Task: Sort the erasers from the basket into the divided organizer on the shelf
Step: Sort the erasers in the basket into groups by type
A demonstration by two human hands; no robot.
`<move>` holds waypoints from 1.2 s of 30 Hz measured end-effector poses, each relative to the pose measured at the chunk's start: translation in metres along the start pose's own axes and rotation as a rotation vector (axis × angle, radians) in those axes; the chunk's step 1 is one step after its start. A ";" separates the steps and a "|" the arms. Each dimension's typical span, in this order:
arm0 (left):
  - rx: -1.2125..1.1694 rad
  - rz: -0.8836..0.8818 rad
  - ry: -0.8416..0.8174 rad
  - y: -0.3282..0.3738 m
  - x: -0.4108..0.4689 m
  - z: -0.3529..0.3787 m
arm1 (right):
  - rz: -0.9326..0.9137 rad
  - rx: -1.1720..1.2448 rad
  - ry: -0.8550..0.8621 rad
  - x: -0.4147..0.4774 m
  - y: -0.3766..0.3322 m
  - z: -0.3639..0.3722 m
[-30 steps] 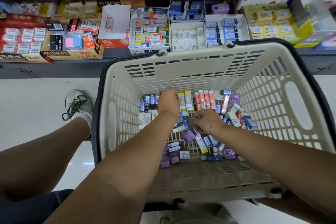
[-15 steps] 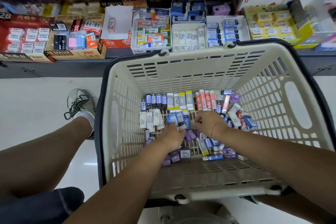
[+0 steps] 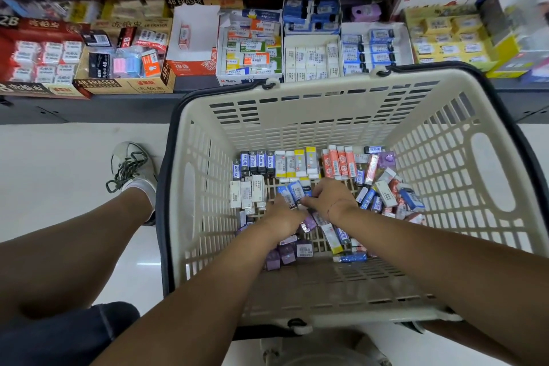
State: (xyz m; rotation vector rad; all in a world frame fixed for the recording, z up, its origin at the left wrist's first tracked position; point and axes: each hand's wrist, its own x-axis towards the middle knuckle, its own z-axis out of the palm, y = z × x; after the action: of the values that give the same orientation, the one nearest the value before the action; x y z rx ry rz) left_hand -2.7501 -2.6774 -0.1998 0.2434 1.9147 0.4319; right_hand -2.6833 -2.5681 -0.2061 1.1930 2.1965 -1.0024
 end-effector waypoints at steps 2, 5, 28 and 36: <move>-0.049 0.007 -0.001 -0.003 0.003 -0.001 | -0.038 0.033 0.015 -0.002 0.004 0.002; -0.115 0.033 -0.021 -0.003 0.003 -0.004 | -0.090 -0.065 0.003 -0.005 0.005 0.007; -0.192 0.120 -0.013 0.010 -0.021 -0.012 | -0.027 0.093 0.113 -0.005 -0.001 0.013; 0.041 0.158 0.087 0.004 -0.022 -0.013 | -0.136 -0.023 0.016 -0.025 0.031 -0.021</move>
State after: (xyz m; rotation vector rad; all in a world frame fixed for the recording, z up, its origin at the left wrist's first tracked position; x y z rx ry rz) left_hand -2.7538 -2.6846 -0.1751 0.4107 1.9990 0.5156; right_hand -2.6453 -2.5535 -0.1879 1.0566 2.3210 -1.0212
